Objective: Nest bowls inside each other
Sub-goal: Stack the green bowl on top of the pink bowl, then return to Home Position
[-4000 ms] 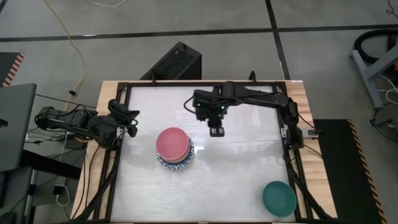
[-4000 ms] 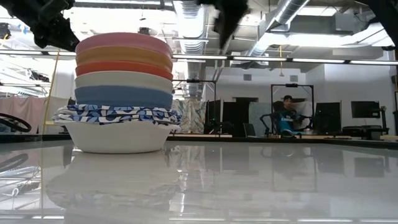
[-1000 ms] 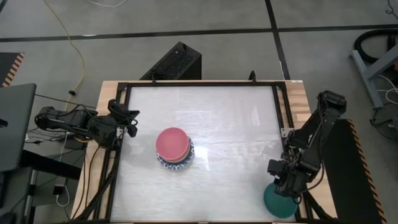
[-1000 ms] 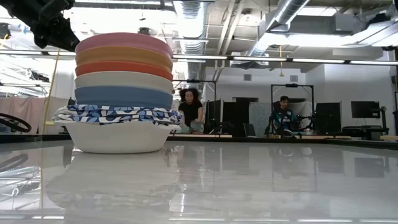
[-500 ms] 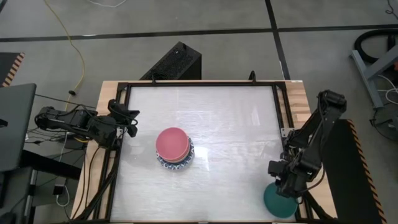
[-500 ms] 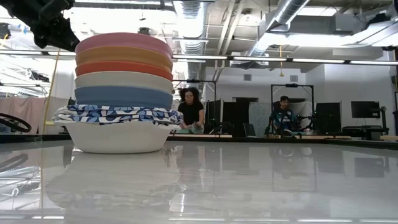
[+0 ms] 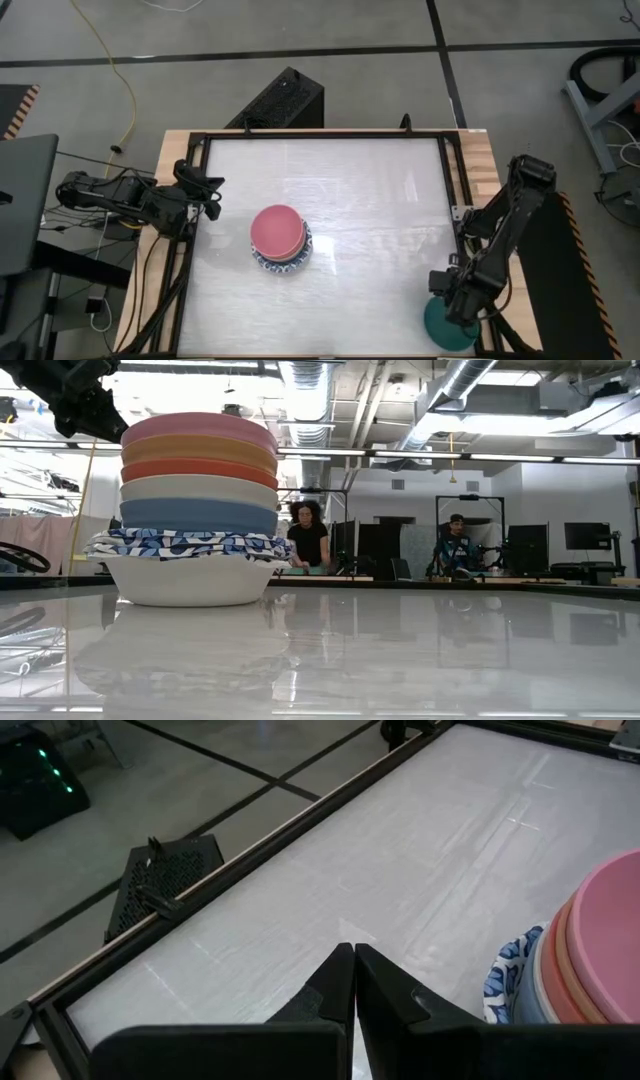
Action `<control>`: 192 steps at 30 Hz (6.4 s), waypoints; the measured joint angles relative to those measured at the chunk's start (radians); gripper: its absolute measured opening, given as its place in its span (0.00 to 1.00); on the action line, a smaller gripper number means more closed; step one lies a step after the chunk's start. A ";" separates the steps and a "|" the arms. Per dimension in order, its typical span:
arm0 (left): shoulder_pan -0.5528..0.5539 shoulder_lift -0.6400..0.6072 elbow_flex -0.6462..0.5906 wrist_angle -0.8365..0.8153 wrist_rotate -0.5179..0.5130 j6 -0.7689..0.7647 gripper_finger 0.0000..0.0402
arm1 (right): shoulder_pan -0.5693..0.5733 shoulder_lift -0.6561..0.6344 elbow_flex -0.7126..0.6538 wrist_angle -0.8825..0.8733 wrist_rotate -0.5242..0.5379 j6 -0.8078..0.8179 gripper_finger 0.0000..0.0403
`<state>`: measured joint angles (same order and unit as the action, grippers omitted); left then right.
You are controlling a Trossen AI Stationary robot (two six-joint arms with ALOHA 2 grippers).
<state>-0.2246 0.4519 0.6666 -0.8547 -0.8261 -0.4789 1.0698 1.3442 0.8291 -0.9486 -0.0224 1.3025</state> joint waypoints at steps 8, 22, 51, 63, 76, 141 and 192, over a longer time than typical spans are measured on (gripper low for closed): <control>0.000 0.000 0.000 0.000 0.000 0.000 0.00 | -0.056 0.047 0.000 -0.006 -0.098 -0.003 0.27; 0.000 0.000 0.000 0.000 0.000 0.000 0.00 | -0.314 0.021 0.044 0.010 -0.132 -0.172 0.02; 0.000 0.000 0.000 0.000 0.008 0.000 0.00 | -1.217 0.037 0.434 -0.061 -0.134 -1.137 0.02; 0.000 0.000 0.000 -0.001 0.008 0.000 0.00 | -1.289 0.333 0.796 -0.151 -0.165 -1.408 0.02; 0.000 0.000 0.000 0.000 0.008 0.000 0.00 | -1.285 0.653 1.356 -0.385 -0.164 -1.575 0.02; 0.000 0.000 0.000 0.000 -0.026 -0.014 0.00 | -1.241 0.882 1.479 -0.011 -0.335 -1.783 0.22; -0.043 0.445 -0.005 0.710 0.295 0.407 0.00 | -1.220 0.461 1.520 -0.253 -0.341 -1.760 0.42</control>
<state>-0.2672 0.8967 0.6617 -0.1450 -0.5312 -0.0719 -0.1505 1.8053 2.3493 -1.2018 -0.3630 -0.4576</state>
